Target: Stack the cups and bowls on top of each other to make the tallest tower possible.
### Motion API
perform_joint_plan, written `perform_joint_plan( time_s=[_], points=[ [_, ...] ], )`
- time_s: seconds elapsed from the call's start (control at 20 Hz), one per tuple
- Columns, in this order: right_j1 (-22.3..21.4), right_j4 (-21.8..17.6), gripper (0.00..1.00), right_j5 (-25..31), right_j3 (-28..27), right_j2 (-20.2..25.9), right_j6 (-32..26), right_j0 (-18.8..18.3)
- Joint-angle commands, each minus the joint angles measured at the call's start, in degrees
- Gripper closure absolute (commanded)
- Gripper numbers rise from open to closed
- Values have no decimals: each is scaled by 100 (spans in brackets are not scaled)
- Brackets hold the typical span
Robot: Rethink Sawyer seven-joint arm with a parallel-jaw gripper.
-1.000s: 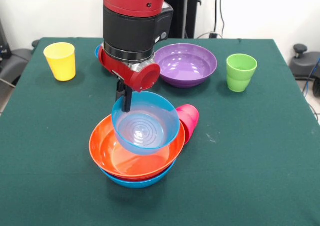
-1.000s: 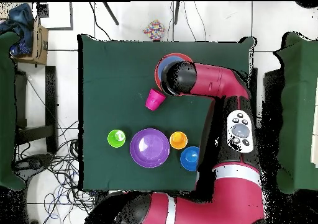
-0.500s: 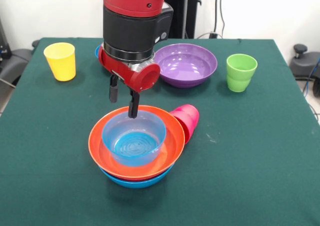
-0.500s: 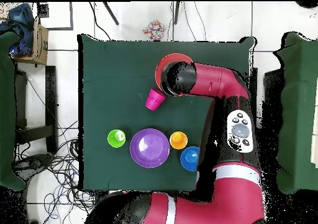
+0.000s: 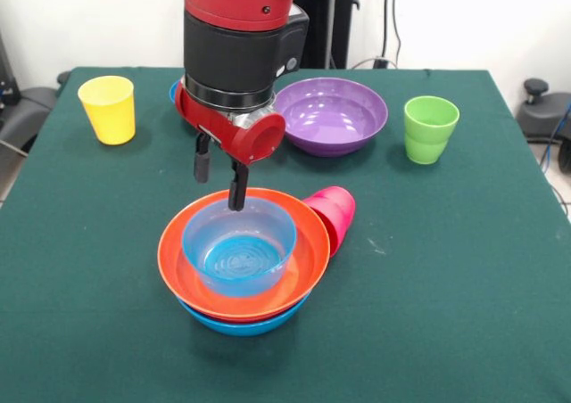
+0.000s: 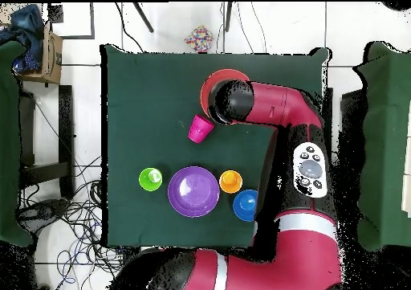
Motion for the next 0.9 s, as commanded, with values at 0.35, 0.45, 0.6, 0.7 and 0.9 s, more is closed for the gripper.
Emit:
perform_joint_plan(
  time_s=[0.35,0.45,0.6,0.7,0.9],
  points=[
    [168,-321,0,763,-268,261,-600,215],
    [129,-304,0,993,-355,243,-603,265],
    [155,-290,0,1198,-511,252,-623,280],
    [139,-277,0,1338,-572,259,-638,290],
    [103,-264,0,1621,-706,281,-672,309]
  ],
)
